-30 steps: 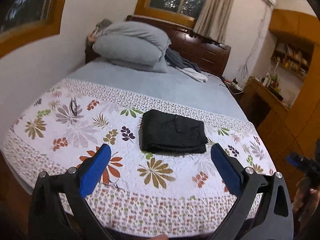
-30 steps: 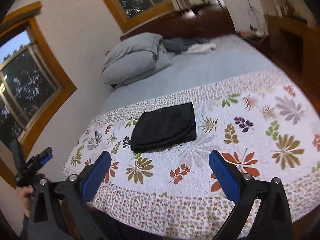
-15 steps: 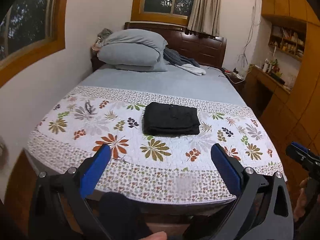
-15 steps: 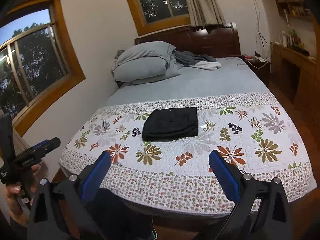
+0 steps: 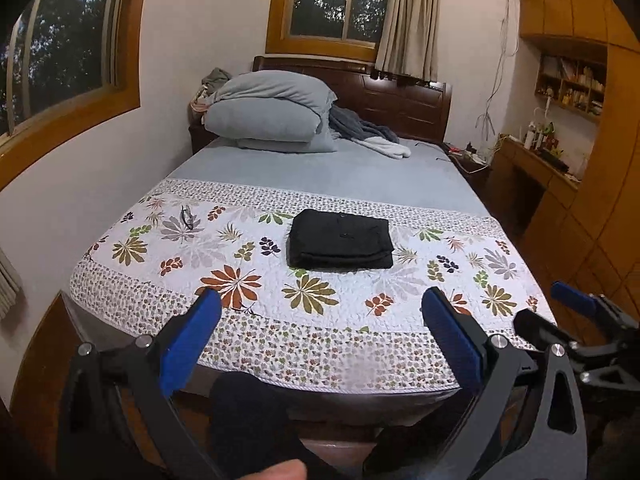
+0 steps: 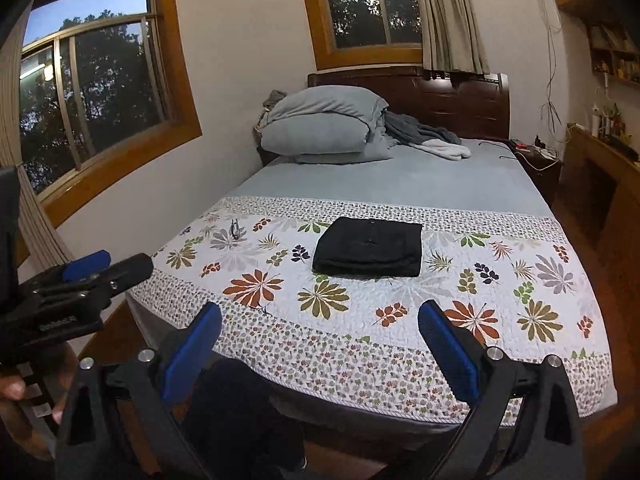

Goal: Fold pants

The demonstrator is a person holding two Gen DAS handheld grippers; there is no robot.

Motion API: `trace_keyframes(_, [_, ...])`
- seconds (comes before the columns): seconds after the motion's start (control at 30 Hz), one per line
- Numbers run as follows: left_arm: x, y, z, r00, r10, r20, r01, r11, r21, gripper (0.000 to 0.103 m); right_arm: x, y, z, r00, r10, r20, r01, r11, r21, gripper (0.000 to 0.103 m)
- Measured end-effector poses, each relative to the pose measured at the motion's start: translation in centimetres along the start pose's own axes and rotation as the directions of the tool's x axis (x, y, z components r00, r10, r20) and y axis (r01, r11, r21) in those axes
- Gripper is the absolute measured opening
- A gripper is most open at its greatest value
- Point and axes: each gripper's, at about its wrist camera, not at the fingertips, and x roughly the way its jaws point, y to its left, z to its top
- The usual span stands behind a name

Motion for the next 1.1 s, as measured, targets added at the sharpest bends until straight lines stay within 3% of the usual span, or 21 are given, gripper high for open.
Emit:
trace_keyframes(0.47, [-1.2,-0.2,0.2,0.997,0.066,0.034,-0.066,0.998,0.01,0.1,-0.6,0.5,-0.5,1.0,-0.01,0.0,0.01,1.0,0.002,0.099])
trace_keyframes(0.6, [-1.1,-0.4,0.3,0.998,0.055,0.03,-0.056,0.998,0.014,0.1,-0.3,0.4,-0.3,1.0,-0.009,0.0,0.009,1.0,0.002,0.099])
trace_keyframes(0.87, [0.6,-0.5,1.2,0.998,0.058,0.01,-0.058,0.998,0.016,0.1,1.9,-0.2,0.2,1.0,0.001,-0.031,0.0,1.0,0.017,0.099])
trace_keyframes(1.1, [3.5,-0.1,1.9,0.997,0.07,-0.031,-0.069,0.997,0.014,0.1,4.2,-0.7,1.3,0.996,-0.046,-0.075,0.048,0.999,0.017,0.099])
